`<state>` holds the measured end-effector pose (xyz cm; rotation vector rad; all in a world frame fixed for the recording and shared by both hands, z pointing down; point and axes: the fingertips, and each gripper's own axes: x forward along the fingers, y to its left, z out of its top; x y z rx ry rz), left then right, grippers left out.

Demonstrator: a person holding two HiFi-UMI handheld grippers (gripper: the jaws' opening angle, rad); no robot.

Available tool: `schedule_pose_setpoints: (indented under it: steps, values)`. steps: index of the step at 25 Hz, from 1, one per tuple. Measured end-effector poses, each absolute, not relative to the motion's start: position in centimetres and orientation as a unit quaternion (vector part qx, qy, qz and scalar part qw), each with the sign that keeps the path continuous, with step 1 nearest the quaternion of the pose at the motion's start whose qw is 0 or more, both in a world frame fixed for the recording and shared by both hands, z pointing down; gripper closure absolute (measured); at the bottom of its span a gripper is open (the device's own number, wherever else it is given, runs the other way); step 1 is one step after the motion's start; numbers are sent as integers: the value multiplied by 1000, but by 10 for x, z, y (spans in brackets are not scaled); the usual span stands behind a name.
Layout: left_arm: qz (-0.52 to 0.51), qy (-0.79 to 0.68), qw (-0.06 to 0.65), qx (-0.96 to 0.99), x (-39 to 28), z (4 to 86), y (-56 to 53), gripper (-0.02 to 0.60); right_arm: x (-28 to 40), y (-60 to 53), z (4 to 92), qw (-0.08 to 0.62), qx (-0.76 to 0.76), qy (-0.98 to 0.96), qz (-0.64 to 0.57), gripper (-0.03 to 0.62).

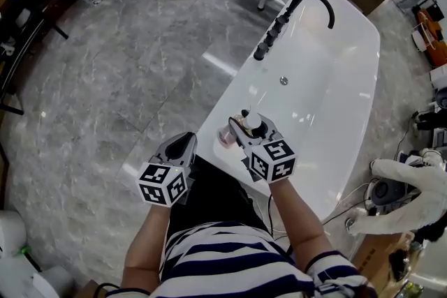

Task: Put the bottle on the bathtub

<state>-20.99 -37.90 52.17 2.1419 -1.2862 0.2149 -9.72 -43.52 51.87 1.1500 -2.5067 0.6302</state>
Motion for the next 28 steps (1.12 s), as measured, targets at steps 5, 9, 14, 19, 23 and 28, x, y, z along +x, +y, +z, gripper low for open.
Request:
schedule_pose_setpoints:
  steps: [5, 9, 14, 19, 23, 28]
  values:
    - [83, -488, 313, 810, -214, 527, -386, 545, -103, -453, 524, 157, 410, -873, 212, 410]
    - [86, -489, 316, 808, -215, 533, -388, 545, -107, -464, 530, 160, 418, -871, 205, 410]
    - [87, -493, 317, 805, -218, 537, -388, 545, -112, -475, 538, 162, 427, -867, 198, 410]
    - [84, -499, 320, 801, -221, 539, -387, 545, -117, -483, 544, 168, 433, -867, 182, 411]
    - [83, -503, 321, 798, -222, 540, -384, 545, -120, -486, 549, 166, 443, -863, 175, 411]
    - [84, -504, 321, 797, -223, 541, -381, 545, -124, -485, 558, 170, 454, -859, 164, 411]
